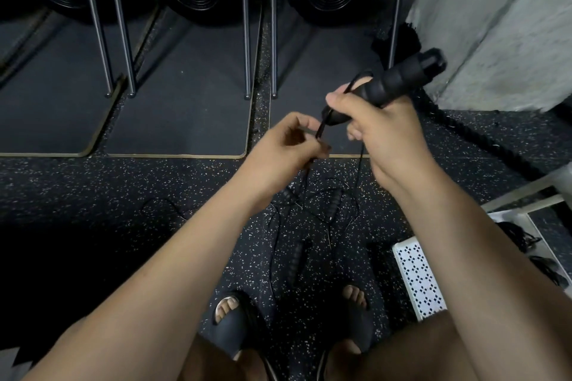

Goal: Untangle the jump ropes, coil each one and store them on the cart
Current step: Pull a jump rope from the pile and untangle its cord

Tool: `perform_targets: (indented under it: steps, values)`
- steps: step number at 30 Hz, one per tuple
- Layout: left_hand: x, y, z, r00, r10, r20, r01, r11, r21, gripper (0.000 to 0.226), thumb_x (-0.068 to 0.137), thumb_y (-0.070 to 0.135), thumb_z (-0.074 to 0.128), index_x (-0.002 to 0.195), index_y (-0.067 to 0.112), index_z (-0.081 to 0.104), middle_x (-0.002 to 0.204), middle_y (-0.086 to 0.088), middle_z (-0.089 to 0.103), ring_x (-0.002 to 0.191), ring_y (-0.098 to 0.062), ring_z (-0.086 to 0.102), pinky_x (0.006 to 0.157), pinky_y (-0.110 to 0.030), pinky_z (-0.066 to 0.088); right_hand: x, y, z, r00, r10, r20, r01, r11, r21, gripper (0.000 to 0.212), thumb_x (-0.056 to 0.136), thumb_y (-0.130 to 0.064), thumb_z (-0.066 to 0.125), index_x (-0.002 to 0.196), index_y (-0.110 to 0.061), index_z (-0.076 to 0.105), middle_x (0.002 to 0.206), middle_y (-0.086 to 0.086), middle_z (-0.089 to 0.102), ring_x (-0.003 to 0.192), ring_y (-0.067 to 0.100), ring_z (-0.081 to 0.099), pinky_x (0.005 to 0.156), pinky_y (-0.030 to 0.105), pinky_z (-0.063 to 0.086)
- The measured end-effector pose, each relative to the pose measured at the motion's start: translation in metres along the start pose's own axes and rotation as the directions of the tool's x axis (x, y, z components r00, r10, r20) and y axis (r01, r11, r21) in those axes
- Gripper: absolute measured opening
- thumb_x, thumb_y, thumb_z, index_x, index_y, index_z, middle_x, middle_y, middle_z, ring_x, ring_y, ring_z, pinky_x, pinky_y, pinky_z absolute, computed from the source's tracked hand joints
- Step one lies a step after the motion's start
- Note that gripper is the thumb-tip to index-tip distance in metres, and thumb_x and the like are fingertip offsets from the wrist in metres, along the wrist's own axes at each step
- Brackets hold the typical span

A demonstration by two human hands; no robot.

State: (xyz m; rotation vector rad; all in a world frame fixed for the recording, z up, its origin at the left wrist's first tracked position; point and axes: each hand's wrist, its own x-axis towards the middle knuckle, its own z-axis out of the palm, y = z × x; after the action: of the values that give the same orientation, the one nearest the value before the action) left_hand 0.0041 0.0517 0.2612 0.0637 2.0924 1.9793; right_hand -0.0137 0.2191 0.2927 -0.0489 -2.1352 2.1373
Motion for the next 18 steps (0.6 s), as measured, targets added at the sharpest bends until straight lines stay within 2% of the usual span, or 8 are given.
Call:
perform_targets:
  steps: [2,4,7,10,13,18]
  values:
    - [0.000,-0.007,0.003,0.999,0.008,0.036,-0.010,0.998,0.058,0.026,0.082,0.029,0.081,0.104,0.033,0.067,0.106,-0.015,0.078,0.107,-0.041,0.073,0.099,-0.056,0.053,0.002,-0.004,-0.003,1.000,-0.012,-0.024,0.013,0.999,0.045,0.013,0.089,-0.015,0.082,0.084,-0.018,0.070,0.064,-0.004,0.055,0.051,0.011,0.040,0.055,0.031,0.038]
    - [-0.002,-0.012,0.006,0.999,-0.008,0.040,0.006,0.998,0.056,0.032,0.080,0.032,0.081,0.107,0.028,0.064,0.099,-0.007,0.079,0.111,-0.044,0.071,0.108,-0.062,0.050,0.003,-0.008,-0.007,0.999,-0.011,-0.052,0.016,0.996,0.089,0.012,0.091,-0.014,0.080,0.086,-0.016,0.070,0.061,-0.007,0.054,0.050,0.011,0.037,0.056,0.031,0.037]
    - [-0.004,-0.019,0.008,0.997,-0.071,0.036,0.065,0.989,0.132,0.044,0.076,0.040,0.083,0.109,0.024,0.058,0.100,-0.007,0.079,0.108,-0.040,0.074,0.103,-0.063,0.054,0.006,-0.016,-0.016,0.991,0.022,-0.129,0.000,0.985,0.171,0.015,0.094,-0.013,0.079,0.084,-0.018,0.069,0.053,-0.012,0.049,0.050,0.011,0.035,0.058,0.031,0.036]
    - [-0.003,-0.025,0.006,0.985,-0.153,0.075,0.127,0.952,0.280,0.029,0.093,0.026,0.082,0.110,0.021,0.059,0.097,-0.002,0.082,0.099,-0.033,0.076,0.095,-0.059,0.058,0.009,-0.018,-0.024,0.979,0.059,-0.195,-0.013,0.973,0.230,0.016,0.095,-0.014,0.079,0.085,-0.017,0.066,0.049,-0.012,0.044,0.049,0.011,0.034,0.057,0.030,0.037]
    - [-0.003,-0.029,0.004,0.978,-0.188,0.094,0.133,0.899,0.417,0.024,0.094,0.029,0.082,0.108,0.024,0.063,0.096,-0.001,0.079,0.083,-0.020,0.072,0.086,-0.051,0.060,0.012,-0.017,-0.029,0.969,0.088,-0.231,-0.025,0.965,0.262,0.014,0.095,-0.016,0.079,0.089,-0.017,0.067,0.050,-0.012,0.043,0.051,0.012,0.032,0.057,0.029,0.035]
    - [-0.002,-0.031,0.001,0.987,-0.147,0.064,0.106,0.899,0.426,0.015,0.097,0.022,0.078,0.100,0.021,0.064,0.089,0.001,0.081,0.086,-0.027,0.078,0.081,-0.057,0.064,0.014,-0.016,-0.035,0.960,0.143,-0.242,-0.076,0.961,0.266,0.013,0.094,-0.022,0.081,0.092,-0.020,0.068,0.052,-0.013,0.046,0.053,0.011,0.036,0.058,0.028,0.037]
